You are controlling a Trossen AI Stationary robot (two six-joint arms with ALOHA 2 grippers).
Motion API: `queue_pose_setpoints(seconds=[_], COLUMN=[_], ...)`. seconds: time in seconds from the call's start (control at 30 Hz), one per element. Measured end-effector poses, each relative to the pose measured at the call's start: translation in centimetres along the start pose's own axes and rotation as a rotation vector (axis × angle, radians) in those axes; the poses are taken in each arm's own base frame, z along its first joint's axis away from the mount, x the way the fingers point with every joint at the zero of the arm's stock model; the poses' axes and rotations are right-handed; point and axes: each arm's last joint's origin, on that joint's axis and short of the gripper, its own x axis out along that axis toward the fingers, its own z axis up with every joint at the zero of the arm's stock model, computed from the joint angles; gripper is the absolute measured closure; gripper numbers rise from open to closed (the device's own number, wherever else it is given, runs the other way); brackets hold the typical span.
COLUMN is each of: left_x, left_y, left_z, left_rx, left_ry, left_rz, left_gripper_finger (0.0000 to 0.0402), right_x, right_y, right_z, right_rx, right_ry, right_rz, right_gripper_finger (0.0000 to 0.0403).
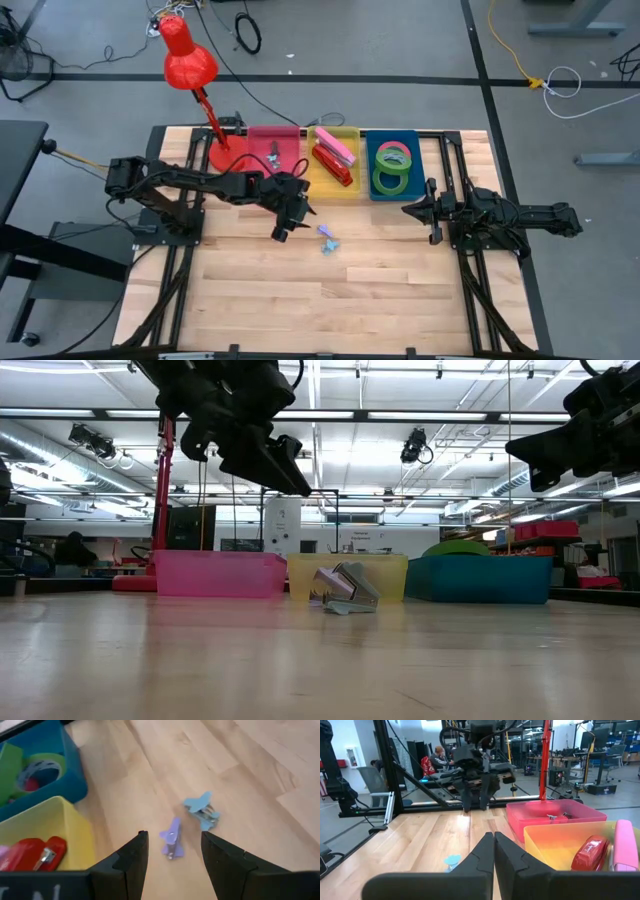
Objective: Pick and place Stapler, Stapler remover, tape
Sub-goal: Put the purple staple remover into the pink bin
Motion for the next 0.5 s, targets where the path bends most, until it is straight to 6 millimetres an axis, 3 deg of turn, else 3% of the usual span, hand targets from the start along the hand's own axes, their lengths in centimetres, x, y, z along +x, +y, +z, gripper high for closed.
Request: queue_pose_setpoints(seconds=[0.5], left_x=[4.6], left_y=[-0.9], left_z=[-1.9], left_rx=[-0.032], left_ry=[0.047], left_rz=[-0.093], left_gripper_finger=[0.0216], right_x=[0.0], right_y=[0.0], right_z=[0.0], right_rx=[0.000], right_ry=[0.000], right_rz=[0.000], right_gripper_finger=[0.0387])
